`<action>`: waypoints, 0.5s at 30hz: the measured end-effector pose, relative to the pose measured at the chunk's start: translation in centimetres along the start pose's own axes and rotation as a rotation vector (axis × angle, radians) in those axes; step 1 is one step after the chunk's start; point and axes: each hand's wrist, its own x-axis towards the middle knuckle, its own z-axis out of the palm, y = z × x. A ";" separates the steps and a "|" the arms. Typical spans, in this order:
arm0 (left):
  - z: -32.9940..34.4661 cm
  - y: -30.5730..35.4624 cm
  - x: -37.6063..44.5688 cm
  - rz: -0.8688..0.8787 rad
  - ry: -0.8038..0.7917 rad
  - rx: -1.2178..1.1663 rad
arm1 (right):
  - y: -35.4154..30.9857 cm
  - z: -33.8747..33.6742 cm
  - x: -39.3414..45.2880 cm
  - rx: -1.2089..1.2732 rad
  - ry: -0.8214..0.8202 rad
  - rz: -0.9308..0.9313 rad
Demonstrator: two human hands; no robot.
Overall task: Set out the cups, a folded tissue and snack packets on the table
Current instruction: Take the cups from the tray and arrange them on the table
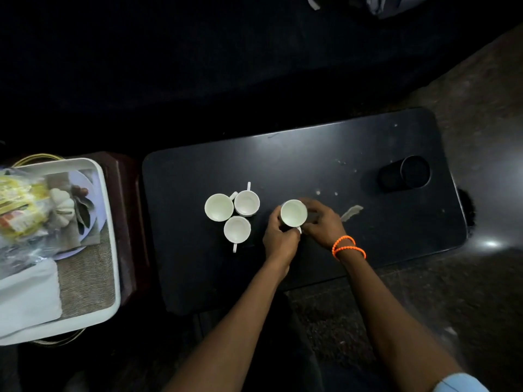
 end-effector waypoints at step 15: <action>4.7 -6.0 -5.3 0.025 -0.096 0.086 | 8.1 -1.9 -6.4 0.046 0.135 0.172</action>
